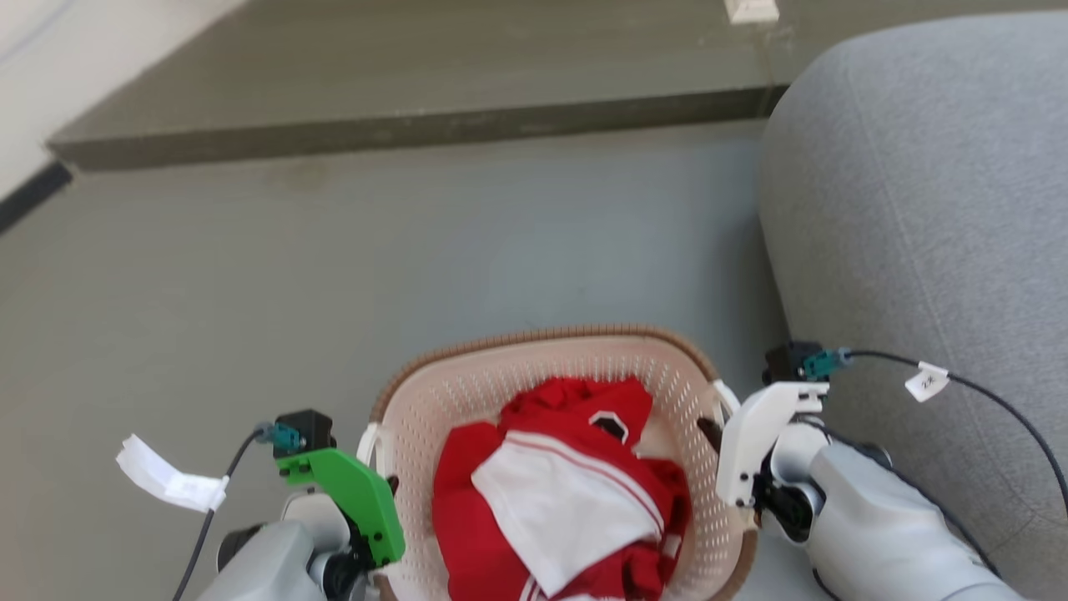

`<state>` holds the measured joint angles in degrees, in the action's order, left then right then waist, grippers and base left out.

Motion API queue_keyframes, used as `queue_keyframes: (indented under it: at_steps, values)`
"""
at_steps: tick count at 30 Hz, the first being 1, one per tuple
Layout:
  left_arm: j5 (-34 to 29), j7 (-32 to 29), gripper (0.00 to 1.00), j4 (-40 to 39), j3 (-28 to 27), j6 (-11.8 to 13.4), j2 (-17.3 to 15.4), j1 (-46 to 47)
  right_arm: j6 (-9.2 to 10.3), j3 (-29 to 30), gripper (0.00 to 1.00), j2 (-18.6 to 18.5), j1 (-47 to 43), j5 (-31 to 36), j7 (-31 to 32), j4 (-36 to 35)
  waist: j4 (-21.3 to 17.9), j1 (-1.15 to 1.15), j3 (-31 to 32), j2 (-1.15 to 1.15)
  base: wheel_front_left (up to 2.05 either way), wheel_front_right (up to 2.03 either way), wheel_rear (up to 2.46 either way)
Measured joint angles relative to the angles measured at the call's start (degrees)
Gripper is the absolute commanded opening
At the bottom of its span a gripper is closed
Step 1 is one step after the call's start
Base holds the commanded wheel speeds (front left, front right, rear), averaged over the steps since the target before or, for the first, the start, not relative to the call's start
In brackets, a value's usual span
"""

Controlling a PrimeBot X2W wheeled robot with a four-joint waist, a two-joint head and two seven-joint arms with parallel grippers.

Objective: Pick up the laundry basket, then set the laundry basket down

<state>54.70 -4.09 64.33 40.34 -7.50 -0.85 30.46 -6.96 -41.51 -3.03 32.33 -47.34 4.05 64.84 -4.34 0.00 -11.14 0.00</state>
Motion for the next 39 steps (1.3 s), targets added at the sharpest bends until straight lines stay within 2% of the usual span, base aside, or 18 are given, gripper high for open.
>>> queue_keyframes:
  at_steps: [13, 39]
  values:
    - [1.52, -3.03, 0.0, 0.65, 0.77, -0.02, 0.04, -1.84, 0.0, -0.57, 0.0, 0.25, -2.32, -2.68, 2.57, 0.76, -1.19, 0.0, 7.16, 0.0, 0.0, 0.0, 0.0]
    - [3.07, -4.52, 0.0, 1.47, 2.2, -0.03, 0.04, -1.85, 0.01, -2.11, 0.0, 0.27, -2.31, -5.16, 3.65, 1.45, -1.22, 0.0, 6.89, 0.0, 0.0, 0.0, 0.0]
